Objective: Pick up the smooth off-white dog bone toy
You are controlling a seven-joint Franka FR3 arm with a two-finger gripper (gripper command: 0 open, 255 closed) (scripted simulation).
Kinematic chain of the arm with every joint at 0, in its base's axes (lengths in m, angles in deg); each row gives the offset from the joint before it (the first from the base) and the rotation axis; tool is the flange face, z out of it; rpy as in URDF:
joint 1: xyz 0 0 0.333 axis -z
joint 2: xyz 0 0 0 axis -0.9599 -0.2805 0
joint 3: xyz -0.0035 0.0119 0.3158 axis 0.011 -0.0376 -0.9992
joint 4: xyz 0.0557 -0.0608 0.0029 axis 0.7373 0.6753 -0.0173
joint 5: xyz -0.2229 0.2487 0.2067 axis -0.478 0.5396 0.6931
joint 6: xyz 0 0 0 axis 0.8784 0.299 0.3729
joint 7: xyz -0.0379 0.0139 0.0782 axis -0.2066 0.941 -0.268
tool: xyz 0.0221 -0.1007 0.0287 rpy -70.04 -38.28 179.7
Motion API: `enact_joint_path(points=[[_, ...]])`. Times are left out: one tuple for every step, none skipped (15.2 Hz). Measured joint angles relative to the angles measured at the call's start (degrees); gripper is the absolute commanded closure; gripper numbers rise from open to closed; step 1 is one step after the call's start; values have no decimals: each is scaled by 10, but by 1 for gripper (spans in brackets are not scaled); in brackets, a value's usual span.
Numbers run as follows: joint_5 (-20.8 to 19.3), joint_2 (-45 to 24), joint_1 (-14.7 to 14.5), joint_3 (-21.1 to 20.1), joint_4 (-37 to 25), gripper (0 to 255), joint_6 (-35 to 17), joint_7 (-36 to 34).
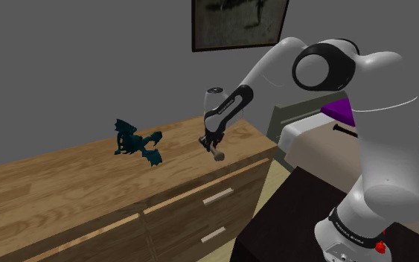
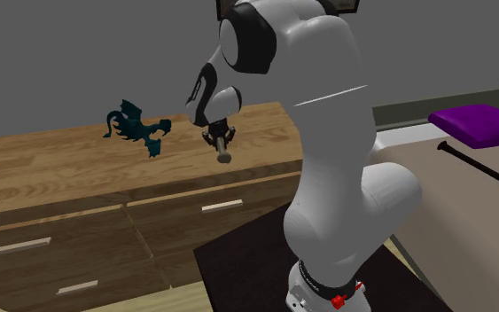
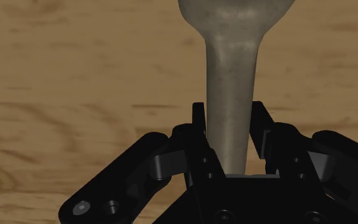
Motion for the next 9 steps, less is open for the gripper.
enact_joint_path(points=[[0, 6, 0, 0, 0, 255, 6, 0], [0, 13, 0, 0, 3, 255, 10, 0], [1, 20, 0, -1, 4, 255, 16, 0], [1, 25, 0, -1, 3, 255, 22, 1], [1, 32, 0, -1, 6, 255, 26, 2], [2, 36, 0, -2, 3, 255, 33, 2], [2, 42, 1, -2, 5, 255, 37, 3], [2, 49, 1, -2, 6, 255, 43, 3], [3, 52, 1, -2, 6, 255, 46, 3]])
